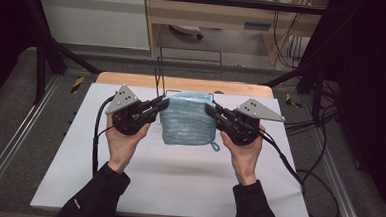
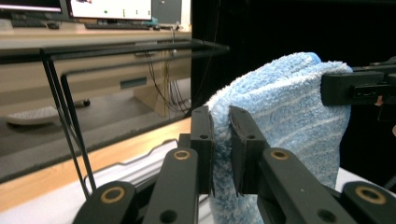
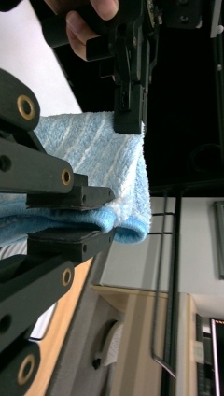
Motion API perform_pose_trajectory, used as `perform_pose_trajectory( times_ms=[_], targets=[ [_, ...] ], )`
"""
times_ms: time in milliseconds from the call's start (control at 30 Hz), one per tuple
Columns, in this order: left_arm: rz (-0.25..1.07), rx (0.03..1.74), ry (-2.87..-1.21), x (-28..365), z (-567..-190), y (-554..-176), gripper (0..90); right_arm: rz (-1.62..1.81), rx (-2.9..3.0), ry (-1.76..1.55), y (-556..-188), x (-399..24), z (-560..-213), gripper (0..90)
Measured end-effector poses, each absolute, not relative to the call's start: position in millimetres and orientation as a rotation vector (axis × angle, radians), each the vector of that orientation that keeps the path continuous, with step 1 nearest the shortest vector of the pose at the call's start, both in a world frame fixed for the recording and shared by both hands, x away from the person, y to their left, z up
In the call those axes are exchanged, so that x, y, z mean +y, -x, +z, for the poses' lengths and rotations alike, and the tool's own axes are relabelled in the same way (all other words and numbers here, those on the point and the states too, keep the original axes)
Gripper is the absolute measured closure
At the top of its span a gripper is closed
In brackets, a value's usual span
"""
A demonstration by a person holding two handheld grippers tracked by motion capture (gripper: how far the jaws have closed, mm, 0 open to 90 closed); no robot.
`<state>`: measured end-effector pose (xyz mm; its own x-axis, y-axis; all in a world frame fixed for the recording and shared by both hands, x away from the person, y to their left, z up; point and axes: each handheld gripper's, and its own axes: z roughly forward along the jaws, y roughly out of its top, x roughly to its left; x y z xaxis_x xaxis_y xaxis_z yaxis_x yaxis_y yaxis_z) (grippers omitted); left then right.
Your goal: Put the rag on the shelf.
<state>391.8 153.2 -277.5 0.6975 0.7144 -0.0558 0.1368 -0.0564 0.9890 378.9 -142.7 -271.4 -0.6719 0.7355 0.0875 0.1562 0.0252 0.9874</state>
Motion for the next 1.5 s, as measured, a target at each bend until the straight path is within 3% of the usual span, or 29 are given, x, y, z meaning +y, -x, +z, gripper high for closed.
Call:
perform_pose_trajectory(
  times_ms=[1500],
  targets=[
    [0.643, 0.655, -1.387, 163.0, -184.2, -434.2, 80.8, 1.733, 1.641, -0.756, -421.1, -123.5, -179.4, 81.0]
  ],
)
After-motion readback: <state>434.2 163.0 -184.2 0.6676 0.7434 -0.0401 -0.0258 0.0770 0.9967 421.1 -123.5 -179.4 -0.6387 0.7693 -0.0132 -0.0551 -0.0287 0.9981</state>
